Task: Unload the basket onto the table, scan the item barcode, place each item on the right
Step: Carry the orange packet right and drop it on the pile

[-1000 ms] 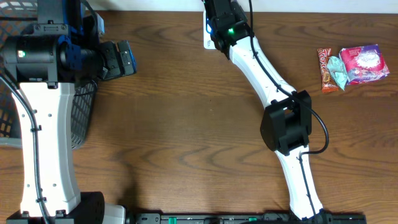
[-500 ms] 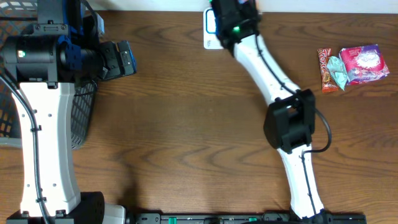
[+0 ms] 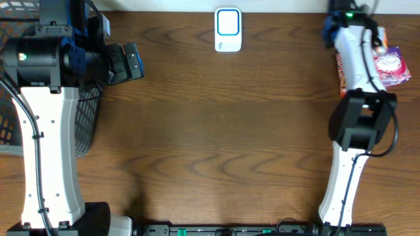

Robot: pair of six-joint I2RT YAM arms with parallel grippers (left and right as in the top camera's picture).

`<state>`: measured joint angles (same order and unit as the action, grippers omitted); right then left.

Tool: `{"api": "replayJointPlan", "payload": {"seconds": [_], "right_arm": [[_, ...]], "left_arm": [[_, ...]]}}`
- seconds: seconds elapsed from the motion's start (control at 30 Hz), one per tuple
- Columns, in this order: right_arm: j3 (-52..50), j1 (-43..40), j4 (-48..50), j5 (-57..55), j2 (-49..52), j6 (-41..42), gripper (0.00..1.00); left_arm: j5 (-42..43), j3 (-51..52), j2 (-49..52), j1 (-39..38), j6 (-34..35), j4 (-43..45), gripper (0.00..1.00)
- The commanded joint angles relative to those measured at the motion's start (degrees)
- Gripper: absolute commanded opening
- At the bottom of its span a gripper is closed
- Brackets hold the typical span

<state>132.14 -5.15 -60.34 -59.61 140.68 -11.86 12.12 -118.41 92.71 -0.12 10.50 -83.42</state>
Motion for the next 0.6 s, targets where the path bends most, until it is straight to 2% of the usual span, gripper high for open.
{"api": "replayJointPlan", "payload": {"seconds": [0.0,0.1,0.17,0.27,0.33,0.43,0.57], "right_arm": [[-0.15,-1.79,-2.19,9.84,0.98,6.16,0.06],[-0.15,-4.57,-3.39,18.27,0.98,10.32,0.08],[-0.17,-6.21,-4.0,22.05,0.98,11.89,0.14],[-0.17,-7.65,-4.79,24.22,0.98,12.26,0.45],[-0.15,-7.98,-5.35,24.2,0.96,12.28,0.74],[-0.15,-7.87,-6.75,24.17,0.39,12.28,0.99],[-0.15,-7.15,-8.55,24.17,-2.47,15.74,0.99]], "left_arm": [[0.5,0.13,0.5,-0.11,0.28,-0.11,0.98],[0.5,0.13,0.5,-0.11,0.28,-0.09,0.98],[0.5,0.13,0.5,-0.11,0.28,-0.09,0.98],[0.5,0.13,0.5,-0.11,0.28,-0.09,0.98],[0.5,0.13,0.5,-0.11,0.28,-0.09,0.98],[0.5,0.13,0.5,-0.11,0.28,-0.09,0.98],[0.5,0.13,0.5,-0.11,0.28,-0.09,0.98]]}}
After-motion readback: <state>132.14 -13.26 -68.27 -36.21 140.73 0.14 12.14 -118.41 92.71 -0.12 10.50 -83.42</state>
